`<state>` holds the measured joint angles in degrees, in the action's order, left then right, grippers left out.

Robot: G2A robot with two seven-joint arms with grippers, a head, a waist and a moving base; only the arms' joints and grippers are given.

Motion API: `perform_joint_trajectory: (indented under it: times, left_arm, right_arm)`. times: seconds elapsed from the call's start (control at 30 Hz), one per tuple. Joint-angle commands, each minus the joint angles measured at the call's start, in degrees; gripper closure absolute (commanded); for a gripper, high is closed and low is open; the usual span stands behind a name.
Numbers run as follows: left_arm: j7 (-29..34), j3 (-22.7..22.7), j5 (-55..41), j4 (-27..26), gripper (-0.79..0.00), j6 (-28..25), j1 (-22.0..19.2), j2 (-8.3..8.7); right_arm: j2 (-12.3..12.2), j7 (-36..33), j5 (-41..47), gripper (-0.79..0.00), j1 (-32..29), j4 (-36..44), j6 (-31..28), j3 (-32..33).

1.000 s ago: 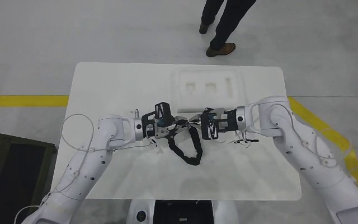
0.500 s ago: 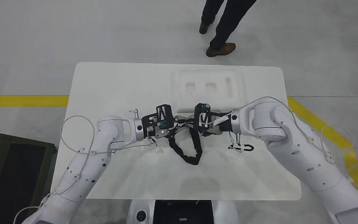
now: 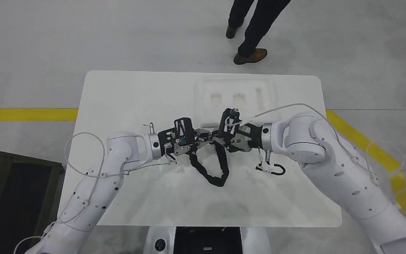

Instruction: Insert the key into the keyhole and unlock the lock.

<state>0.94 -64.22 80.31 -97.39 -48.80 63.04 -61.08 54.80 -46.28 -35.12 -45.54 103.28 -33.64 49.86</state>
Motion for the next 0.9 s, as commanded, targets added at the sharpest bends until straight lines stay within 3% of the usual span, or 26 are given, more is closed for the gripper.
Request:
perform_joint_trajectory:
  times: [0.0,0.2,0.23,0.3,0.33,0.4,0.53,0.87]
  left_arm:
    - [0.1,-0.2,0.9,-0.5,0.0,0.4,0.1,0.07]
    - [-0.6,-0.4,2.6,-1.4,0.0,0.9,0.6,0.25]
    - [-0.8,-0.4,2.8,-1.5,0.0,0.9,0.6,0.27]
    - [-1.0,-0.4,3.0,-1.5,0.0,1.1,0.7,0.3]
    - [-1.0,-0.4,3.0,-1.4,0.0,1.2,0.8,0.3]
    - [-1.1,-0.5,2.8,-1.2,0.0,1.4,0.8,0.32]
    - [-1.3,-0.7,1.8,-0.7,0.0,1.7,1.0,0.32]
    - [-1.5,-2.8,-2.3,1.7,0.0,3.9,1.7,0.41]
  right_arm:
    - [0.1,-0.3,0.4,0.0,0.0,-0.1,0.9,-0.2]
    - [0.7,-0.9,2.6,0.0,0.3,-0.5,3.8,-0.9]
    - [0.8,-0.9,2.7,-0.046,0.4,-0.5,4.1,-0.9]
    - [0.9,-0.9,2.9,-0.329,0.6,-0.5,4.5,-1.0]
    - [1.0,-0.9,3.0,-0.372,0.6,-0.5,4.5,-1.1]
    - [1.0,-1.1,3.2,-0.631,0.7,-0.5,4.4,-1.1]
    - [1.2,-0.8,3.4,-0.776,0.8,-0.6,4.2,-0.9]
    - [1.3,5.0,0.0,-0.785,-0.4,-0.8,4.1,1.4]
